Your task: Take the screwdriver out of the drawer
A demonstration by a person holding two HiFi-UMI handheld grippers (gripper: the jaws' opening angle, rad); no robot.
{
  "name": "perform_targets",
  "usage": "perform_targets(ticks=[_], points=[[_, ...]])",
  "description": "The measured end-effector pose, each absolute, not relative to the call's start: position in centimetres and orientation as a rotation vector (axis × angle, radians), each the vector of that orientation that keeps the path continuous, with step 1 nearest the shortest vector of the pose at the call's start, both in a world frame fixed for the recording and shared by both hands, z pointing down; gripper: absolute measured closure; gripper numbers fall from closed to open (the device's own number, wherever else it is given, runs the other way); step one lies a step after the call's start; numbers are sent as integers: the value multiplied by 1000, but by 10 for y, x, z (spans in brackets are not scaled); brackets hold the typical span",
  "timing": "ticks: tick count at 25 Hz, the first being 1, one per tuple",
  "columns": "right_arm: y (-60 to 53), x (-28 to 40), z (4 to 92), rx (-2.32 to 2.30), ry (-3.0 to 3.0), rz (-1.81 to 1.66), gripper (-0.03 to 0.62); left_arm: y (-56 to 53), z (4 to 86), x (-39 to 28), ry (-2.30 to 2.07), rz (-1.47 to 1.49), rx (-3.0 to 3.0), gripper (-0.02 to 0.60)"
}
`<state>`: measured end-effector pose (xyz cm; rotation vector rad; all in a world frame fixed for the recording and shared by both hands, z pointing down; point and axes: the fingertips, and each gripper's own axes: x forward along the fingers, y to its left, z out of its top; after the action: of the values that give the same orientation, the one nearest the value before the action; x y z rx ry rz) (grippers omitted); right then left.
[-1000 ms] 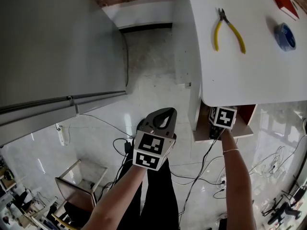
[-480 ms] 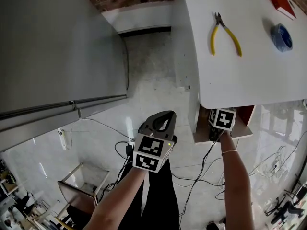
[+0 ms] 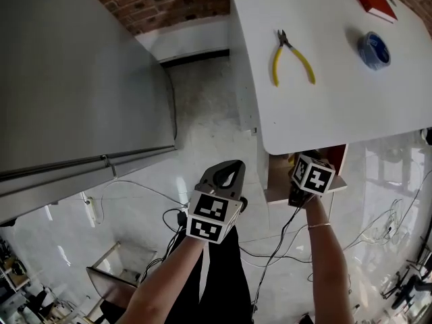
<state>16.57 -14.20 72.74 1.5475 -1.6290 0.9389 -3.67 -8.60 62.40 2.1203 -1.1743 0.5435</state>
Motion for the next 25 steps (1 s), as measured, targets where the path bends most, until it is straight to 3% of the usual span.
perform_targets(ticks=[25], points=[[-95,172,562,1875,-1795,953,514,-89,543,-12,-1044,554,2310,589]])
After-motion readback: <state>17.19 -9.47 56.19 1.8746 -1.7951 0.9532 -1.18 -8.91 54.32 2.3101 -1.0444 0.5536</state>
